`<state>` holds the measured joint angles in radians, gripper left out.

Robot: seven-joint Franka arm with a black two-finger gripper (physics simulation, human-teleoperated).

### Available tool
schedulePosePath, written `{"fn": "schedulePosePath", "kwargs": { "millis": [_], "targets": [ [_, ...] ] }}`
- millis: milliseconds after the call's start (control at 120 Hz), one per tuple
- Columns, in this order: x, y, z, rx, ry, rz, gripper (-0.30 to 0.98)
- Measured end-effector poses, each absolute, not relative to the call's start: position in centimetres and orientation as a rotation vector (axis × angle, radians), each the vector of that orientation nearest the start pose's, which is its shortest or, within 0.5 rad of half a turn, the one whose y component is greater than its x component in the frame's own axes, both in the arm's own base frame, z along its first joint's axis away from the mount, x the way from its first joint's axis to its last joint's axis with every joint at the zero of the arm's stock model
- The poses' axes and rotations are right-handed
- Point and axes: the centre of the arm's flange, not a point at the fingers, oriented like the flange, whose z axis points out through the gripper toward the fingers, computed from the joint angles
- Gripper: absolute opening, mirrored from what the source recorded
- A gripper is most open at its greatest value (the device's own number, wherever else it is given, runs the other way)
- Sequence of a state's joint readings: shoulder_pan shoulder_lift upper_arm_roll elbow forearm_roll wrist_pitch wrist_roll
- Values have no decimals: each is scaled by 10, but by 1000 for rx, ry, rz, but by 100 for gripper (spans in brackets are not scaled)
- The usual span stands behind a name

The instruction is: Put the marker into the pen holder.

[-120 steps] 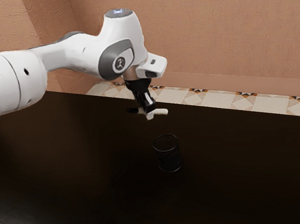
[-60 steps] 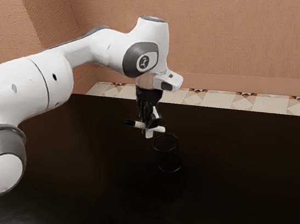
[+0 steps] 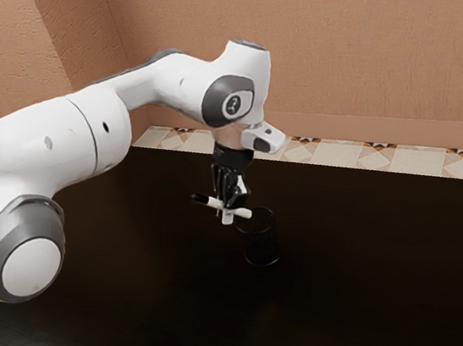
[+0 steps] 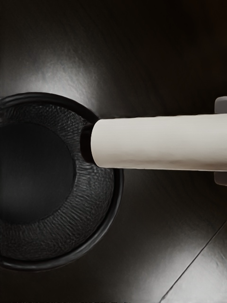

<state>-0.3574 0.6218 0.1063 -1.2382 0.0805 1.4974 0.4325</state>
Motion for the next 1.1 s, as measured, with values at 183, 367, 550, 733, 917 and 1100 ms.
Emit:
{"fn": "schedulePosePath", "kwargs": {
  "millis": [183, 367, 550, 733, 917, 1100],
  "targets": [
    [673, -182, 367, -2798, 1035, 544, -8],
    [681, -178, 351, -2802, 1029, 553, -8],
    [680, -185, 338, -2797, 1050, 575, 9],
    [678, -188, 339, -2791, 1060, 584, 42],
    [675, -188, 381, -2792, 1062, 503, 56],
    [615, -57, 558, -2949, 802, 122, 62]
  ]
}}
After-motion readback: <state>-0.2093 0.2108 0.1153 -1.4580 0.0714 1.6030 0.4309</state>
